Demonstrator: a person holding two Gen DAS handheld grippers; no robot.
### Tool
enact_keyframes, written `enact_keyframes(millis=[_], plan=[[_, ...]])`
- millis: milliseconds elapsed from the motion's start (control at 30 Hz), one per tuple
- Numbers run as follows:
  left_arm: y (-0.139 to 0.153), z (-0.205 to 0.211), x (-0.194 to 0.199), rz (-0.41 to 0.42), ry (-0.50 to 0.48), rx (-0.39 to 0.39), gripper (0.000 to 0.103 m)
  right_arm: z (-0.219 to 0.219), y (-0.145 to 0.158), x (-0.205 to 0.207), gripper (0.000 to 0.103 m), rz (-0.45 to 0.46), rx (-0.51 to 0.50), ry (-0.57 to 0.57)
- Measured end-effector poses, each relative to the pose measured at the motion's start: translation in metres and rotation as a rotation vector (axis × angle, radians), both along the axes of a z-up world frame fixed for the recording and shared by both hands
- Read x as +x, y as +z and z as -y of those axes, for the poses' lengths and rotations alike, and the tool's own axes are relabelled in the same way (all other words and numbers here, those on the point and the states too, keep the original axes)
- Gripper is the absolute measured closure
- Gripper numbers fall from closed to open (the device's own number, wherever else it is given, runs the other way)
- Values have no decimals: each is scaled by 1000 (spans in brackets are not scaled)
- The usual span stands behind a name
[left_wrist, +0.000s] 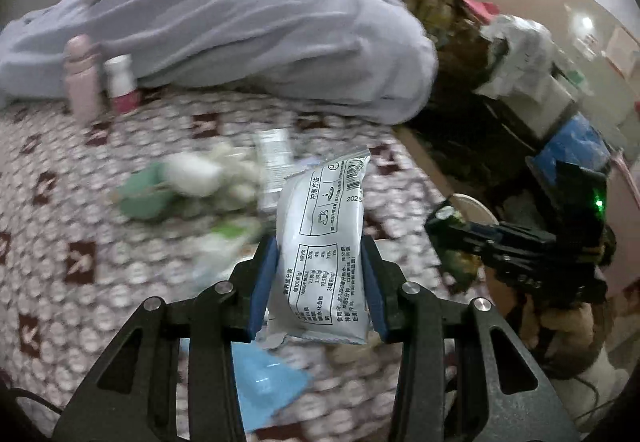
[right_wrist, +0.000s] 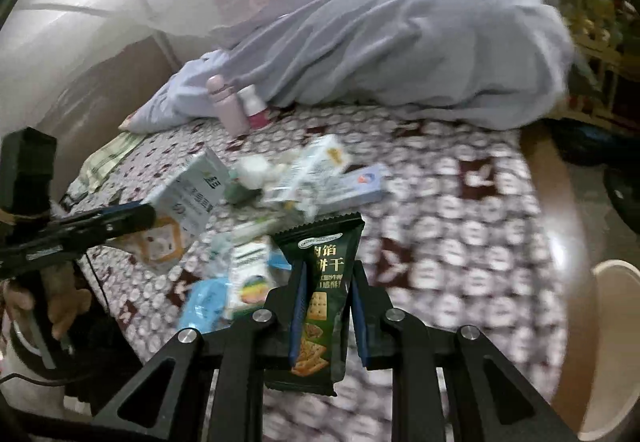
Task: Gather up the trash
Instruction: 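Carry both wrappers over the white bucket and open both tools to drop them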
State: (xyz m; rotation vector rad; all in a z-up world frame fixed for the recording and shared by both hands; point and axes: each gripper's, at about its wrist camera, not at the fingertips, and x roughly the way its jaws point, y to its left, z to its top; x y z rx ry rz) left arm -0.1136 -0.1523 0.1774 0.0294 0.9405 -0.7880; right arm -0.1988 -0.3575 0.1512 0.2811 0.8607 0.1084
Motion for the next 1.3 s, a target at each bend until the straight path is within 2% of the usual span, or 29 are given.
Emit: enact_keyframes(millis=[167,400,567,667,767,800,833,867,900,1000,1300], plan=[[4,73,-20,-13,-105,-5,64,56,4,-30,83,-11,-51,-103],[1,180,-53,-48,-236,-27,64,162,-4,-88,83,-84,-135,-327],[-13,251,-68,-107,-304,-42,63,221,-18,-122,83,-128,-143,-455],[-20,285,-77,-112,-327,-58,63,247,-26,-138,83,-148,-137,-510],[-27,310,-81,-142,-339,-89,50,263,-34,-150,82,-161,-159,-549],[-29,317,-83,-132,-334,-83,36,266,-36,-150,78,-170,-180,-555],[-31,323,-83,-127,-326,-74,30,267,-37,-152,60,-171,-202,-564],[-33,326,-84,-131,-321,-67,30,268,-39,-154,44,-164,-210,-573],[-35,327,-83,-140,-319,-63,30,269,-40,-158,39,-147,-211,-587],[-40,321,-80,-154,-303,-34,30,273,-46,-161,38,-157,-179,-589],[-46,266,-67,-41,-136,110,30,242,-49,-141,38,-147,-151,-532]])
